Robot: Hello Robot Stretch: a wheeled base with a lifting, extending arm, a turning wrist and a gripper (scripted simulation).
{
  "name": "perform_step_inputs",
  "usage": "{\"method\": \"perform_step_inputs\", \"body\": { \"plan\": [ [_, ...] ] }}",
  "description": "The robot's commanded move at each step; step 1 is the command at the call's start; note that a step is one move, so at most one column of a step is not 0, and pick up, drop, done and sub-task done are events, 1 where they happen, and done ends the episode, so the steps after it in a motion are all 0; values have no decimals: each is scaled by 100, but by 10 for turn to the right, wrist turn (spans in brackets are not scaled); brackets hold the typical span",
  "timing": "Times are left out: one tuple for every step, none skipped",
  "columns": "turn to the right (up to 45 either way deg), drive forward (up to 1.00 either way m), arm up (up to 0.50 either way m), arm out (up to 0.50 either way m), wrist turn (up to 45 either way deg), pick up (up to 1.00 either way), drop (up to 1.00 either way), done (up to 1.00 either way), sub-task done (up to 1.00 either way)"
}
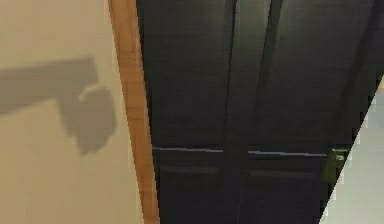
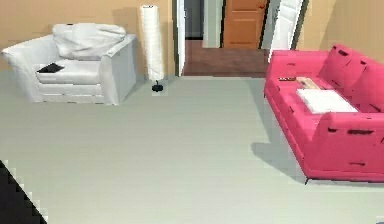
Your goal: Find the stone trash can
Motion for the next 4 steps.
{"method": "perform_step_inputs", "body": {
  "plan": [
    [450, 0, 0, 0, 0, 0, 0, 0, 0],
    [450, 0, 0, 0, 0, 0, 0, 0, 0],
    [30, 0, 0, 0, 0, 0, 0, 0, 0],
    [0, 20, 0, 0, 0, 0, 0, 0, 0]
  ]
}}
